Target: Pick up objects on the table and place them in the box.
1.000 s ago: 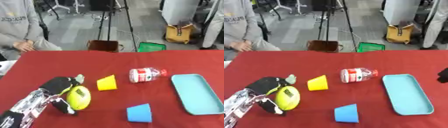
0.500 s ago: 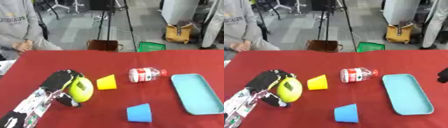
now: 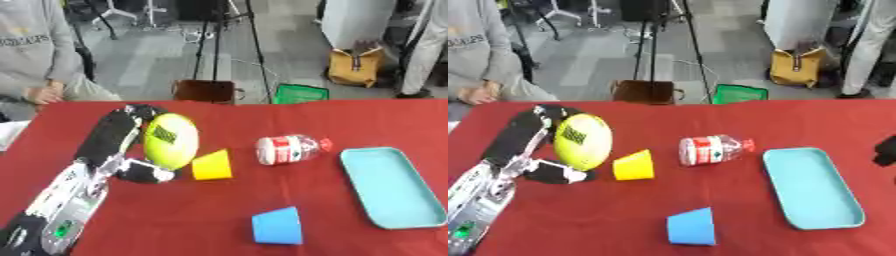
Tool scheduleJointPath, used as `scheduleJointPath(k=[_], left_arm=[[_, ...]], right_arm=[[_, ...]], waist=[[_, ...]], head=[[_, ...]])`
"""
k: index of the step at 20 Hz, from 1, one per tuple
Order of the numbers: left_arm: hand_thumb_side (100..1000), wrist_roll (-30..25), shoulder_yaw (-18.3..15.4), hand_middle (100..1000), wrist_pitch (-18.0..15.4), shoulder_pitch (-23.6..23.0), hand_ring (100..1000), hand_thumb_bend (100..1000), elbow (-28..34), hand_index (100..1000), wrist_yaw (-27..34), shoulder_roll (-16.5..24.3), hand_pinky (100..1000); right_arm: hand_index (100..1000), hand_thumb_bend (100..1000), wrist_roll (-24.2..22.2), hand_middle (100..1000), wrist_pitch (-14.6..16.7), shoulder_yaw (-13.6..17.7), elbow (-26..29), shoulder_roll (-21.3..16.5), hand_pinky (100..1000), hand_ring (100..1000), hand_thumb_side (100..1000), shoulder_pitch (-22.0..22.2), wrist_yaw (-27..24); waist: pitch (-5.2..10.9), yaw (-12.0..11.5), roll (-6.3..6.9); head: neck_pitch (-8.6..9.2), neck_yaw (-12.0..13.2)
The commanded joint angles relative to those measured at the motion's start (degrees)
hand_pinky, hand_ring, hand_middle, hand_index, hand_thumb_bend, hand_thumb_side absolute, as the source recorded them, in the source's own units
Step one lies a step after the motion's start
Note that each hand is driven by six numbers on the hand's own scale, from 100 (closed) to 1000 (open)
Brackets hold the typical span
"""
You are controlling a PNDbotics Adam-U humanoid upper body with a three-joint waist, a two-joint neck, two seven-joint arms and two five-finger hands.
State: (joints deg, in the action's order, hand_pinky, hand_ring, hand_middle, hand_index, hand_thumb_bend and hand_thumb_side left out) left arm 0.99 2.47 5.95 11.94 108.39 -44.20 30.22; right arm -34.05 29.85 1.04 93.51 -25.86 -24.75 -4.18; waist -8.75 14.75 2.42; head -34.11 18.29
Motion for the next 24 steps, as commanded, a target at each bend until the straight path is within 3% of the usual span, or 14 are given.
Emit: scheduleJointPath(k=[1, 10, 13, 18, 24], left_arm=[[293, -1.34, 2.15, 446, -1.55, 3.7, 352, 335, 0.02, 572, 3.34, 3.21, 263], [288, -4.63, 6.78, 456, -5.2, 17.84, 387, 396, -13.52, 584, 12.11, 4.48, 290], [289, -5.74, 7.76, 458, -5.14, 22.6, 391, 411, -18.29, 586, 14.17, 3.86, 293], [286, -5.99, 8.67, 465, -5.24, 30.21, 414, 449, -26.61, 596, 12.31, 1.74, 323], [290, -2.74, 8.19, 483, -9.12, 34.2, 428, 449, -36.06, 617, 10.14, -0.74, 341]], right_arm=[[750, 201, -1.14, 667, 0.82, -0.18, 0.25, -0.57, 603, 637, 437, -1.1, -0.82], [753, 209, -2.83, 669, 1.3, -1.98, 0.25, 1.15, 607, 639, 433, -2.98, -2.21], [754, 210, -3.53, 670, 1.76, -2.92, 0.4, 2.21, 608, 640, 432, -4.29, -2.9], [756, 215, -3.96, 671, 2.08, -3.3, 0.87, 3.03, 611, 643, 429, -5.85, -3.9], [756, 217, -3.81, 672, 1.75, -3.15, 1.42, 4.01, 612, 644, 427, -6.65, -4.38]], waist=[[1.27, 0.9, -0.53], [1.17, 6.01, -1.79], [0.62, 9.66, -2.55], [-0.2, 13.78, -2.85], [-0.46, 16.48, -2.74]], head=[[-0.22, 0.92], [-0.55, 3.95], [-0.07, 6.35], [1.09, 9.85], [1.59, 12.24]])
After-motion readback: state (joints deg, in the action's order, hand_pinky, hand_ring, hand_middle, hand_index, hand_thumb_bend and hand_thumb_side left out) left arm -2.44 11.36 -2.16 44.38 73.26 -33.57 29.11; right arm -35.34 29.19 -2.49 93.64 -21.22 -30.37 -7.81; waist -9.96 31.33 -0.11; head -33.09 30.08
